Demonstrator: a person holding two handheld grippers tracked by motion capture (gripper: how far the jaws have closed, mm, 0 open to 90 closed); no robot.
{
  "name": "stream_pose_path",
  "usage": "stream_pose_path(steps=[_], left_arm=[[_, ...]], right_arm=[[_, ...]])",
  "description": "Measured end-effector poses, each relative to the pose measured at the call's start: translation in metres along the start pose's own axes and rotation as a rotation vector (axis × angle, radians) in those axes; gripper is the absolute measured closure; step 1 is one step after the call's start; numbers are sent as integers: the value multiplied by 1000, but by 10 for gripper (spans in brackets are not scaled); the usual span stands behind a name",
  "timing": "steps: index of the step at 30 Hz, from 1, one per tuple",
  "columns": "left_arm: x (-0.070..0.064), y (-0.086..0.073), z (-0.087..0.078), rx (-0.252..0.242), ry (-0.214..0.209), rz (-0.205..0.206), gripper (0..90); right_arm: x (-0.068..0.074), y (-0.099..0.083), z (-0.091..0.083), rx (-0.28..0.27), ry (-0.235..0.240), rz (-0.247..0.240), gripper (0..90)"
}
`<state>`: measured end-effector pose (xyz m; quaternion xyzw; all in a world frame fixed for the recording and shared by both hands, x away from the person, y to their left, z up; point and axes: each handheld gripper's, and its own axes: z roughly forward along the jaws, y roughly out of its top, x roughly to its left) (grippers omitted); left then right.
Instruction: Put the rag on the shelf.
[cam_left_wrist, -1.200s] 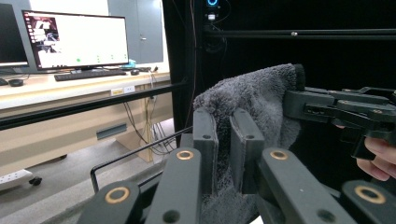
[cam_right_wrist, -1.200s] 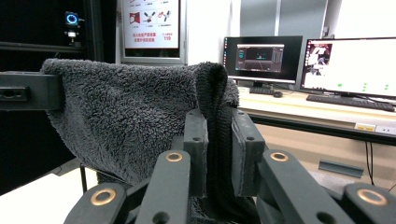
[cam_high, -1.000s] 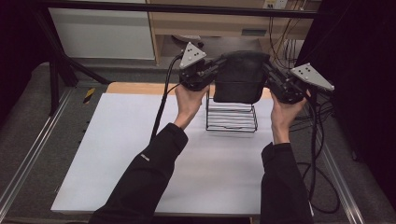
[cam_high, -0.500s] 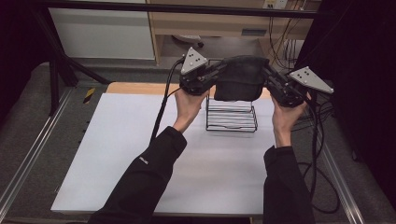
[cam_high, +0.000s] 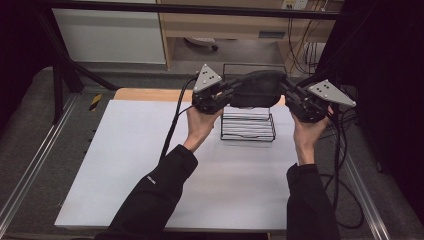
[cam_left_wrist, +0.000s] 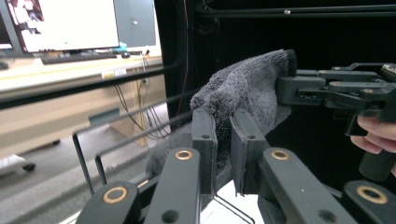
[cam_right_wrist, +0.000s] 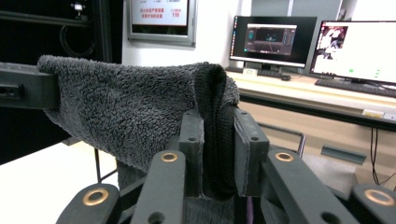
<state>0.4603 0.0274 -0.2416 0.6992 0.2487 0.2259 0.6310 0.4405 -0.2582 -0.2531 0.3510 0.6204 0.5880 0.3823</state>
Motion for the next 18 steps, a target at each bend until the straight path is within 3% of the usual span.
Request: stream_pose_path(steps=[5, 18], left_arm=[[-2, -6, -3, 28, -5, -6, 796], [-11, -21, -9, 127, 21, 35, 731]], right_arm=[[2, -2, -6, 41, 0, 7, 681], [8, -10, -24, 190, -11, 30, 541]])
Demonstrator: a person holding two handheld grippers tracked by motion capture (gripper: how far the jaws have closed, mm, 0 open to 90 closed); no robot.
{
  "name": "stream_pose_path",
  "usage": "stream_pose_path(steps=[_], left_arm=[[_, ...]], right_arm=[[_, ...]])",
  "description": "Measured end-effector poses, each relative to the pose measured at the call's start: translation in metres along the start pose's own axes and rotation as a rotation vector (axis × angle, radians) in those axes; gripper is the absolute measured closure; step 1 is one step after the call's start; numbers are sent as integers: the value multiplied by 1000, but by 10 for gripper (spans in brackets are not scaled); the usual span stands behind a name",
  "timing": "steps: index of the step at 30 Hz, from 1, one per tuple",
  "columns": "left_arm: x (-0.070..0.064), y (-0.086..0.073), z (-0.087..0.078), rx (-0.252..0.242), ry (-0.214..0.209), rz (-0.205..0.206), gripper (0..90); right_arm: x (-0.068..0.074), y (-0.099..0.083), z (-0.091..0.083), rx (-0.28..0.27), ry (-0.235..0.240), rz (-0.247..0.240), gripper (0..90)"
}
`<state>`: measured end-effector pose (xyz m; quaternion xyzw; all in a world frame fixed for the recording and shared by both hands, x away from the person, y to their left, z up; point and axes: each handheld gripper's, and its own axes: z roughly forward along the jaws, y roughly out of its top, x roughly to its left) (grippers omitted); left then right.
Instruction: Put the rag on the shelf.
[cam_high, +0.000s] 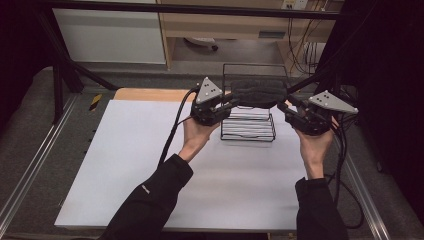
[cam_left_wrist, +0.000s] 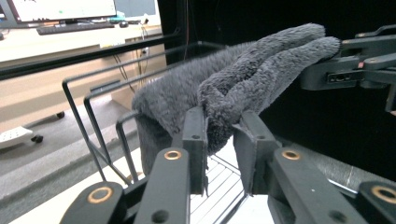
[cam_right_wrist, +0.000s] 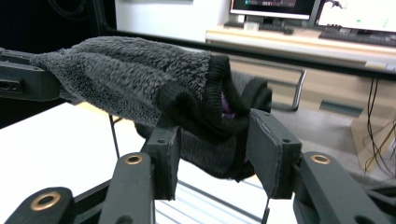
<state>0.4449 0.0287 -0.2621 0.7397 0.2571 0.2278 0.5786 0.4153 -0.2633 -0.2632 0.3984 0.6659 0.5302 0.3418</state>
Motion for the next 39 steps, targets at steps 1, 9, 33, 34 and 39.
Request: stream_pose_path(steps=[1, 9, 33, 34, 39], left_arm=[[-1, -2, 0, 7, 1, 1, 722], [-1, -20, 3, 60, -3, -26, 679], [21, -63, 7, 213, 35, -97, 325], [22, -65, 4, 217, 35, -100, 305], [28, -75, -12, 243, 45, -96, 216]], right_arm=[[0, -1, 0, 14, 0, 1, 536], [1, -18, 0, 85, 7, 29, 511], [-4, -69, 14, 130, 73, 124, 106], [-3, -69, 13, 132, 83, 123, 93], [3, -69, 9, 141, 116, 121, 47]])
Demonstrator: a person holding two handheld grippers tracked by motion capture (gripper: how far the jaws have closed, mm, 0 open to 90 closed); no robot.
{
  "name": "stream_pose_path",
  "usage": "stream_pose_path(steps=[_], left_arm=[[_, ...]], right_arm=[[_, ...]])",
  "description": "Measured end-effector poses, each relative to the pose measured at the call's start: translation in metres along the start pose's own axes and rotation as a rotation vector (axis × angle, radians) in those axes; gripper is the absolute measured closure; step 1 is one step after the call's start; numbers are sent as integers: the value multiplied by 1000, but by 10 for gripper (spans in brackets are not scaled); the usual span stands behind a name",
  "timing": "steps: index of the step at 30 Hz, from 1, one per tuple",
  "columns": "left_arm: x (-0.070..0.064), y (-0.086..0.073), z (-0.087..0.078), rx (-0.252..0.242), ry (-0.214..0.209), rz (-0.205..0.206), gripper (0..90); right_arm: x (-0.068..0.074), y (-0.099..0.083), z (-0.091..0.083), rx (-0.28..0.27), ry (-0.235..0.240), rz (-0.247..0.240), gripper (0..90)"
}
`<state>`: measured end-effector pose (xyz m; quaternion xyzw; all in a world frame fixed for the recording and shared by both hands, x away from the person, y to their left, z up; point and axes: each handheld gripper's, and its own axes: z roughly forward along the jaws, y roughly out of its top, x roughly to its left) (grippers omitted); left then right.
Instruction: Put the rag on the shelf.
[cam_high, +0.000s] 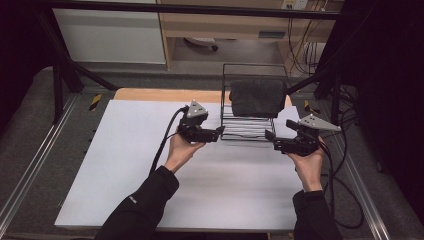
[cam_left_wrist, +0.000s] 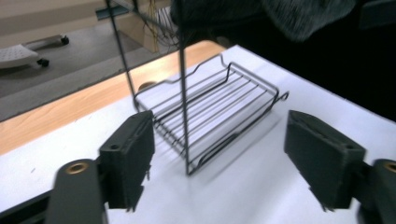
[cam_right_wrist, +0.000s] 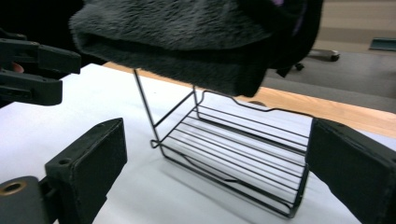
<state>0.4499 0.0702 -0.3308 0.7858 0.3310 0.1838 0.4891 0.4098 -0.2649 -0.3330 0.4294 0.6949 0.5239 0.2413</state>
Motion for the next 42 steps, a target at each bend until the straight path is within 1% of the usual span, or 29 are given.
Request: stream_pose_path(steps=[2, 4, 8, 10, 14, 16, 18, 20, 24, 27, 34, 37, 39, 40, 42], left_arm=[[3, -6, -6, 17, 0, -2, 178], [6, -13, -13, 30, 5, 8, 147], [14, -29, -29, 47, 17, 15, 115], [18, -37, -38, 53, 21, 8, 104], [26, -54, -58, 53, 36, -8, 100], [30, -64, -68, 53, 50, -7, 100], [33, -73, -77, 65, 60, -2, 100], [36, -85, -87, 66, 63, -13, 100], [42, -103, -100, 69, 77, -27, 100], [46, -116, -110, 76, 85, -38, 100], [53, -144, -127, 113, 106, -30, 103], [55, -153, -134, 116, 103, -37, 104], [57, -158, -138, 116, 109, -34, 104], [57, -161, -139, 120, 108, -42, 104], [60, -167, -142, 127, 109, -44, 104]], right_arm=[[3, -1, 0, 8, 13, 1, 34], [6, -3, 0, 22, 27, -1, 30], [14, -8, 1, 29, 52, -2, 25], [19, -10, 2, 37, 64, 0, 22], [29, -16, 6, 57, 90, 1, 18], [34, -20, 8, 75, 105, -11, 18], [38, -23, 9, 90, 111, -22, 18], [41, -28, 10, 102, 121, -31, 19], [46, -36, 12, 127, 135, -45, 17], [48, -45, 12, 135, 148, -40, 15], [45, -73, 12, 171, 171, -26, 4], [42, -85, 11, 184, 175, -9, 3], [41, -90, 10, 195, 177, -9, 3], [41, -92, 10, 199, 178, -11, 3], [40, -96, 8, 201, 183, -11, 3]])
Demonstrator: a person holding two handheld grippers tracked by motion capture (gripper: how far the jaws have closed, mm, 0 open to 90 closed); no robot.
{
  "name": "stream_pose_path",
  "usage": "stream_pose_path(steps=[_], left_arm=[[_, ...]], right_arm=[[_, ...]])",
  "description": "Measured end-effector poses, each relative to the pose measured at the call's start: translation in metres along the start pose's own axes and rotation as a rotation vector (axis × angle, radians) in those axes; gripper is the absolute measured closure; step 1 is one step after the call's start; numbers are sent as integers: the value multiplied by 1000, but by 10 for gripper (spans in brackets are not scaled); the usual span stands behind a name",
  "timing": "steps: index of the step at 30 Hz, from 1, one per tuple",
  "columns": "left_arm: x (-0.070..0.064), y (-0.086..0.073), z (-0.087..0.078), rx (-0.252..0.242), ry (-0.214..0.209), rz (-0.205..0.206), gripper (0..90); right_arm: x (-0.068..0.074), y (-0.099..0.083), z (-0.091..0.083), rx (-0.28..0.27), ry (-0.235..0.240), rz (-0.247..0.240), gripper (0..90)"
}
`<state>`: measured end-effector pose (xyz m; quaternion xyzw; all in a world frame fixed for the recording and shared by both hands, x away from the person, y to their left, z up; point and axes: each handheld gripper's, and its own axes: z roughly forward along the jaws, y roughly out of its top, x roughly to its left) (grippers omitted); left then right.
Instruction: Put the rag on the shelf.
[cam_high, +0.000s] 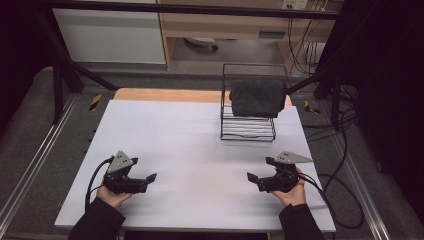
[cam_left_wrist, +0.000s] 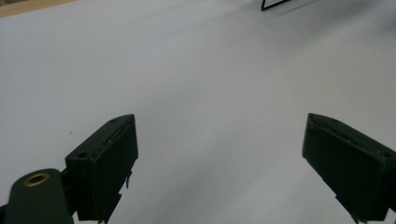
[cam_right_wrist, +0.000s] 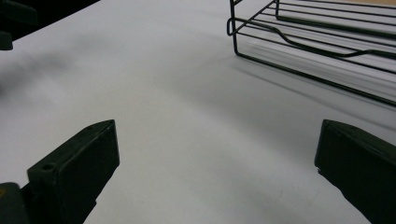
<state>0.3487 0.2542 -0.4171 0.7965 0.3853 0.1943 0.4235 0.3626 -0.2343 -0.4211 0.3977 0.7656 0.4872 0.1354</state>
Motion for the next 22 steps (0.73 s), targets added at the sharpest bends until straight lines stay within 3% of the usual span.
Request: stream_pose_path(steps=[11, 16, 22], left_arm=[[9, -23, -6, 11, -9, -15, 105], [4, -25, -2, 34, -12, 12, 105], [5, -25, -2, 34, -10, 7, 106]], right_arm=[[-8, -27, -6, 22, 32, 3, 3], [-10, -32, -4, 41, 34, 6, 3], [-10, -33, -3, 52, 33, -5, 3]])
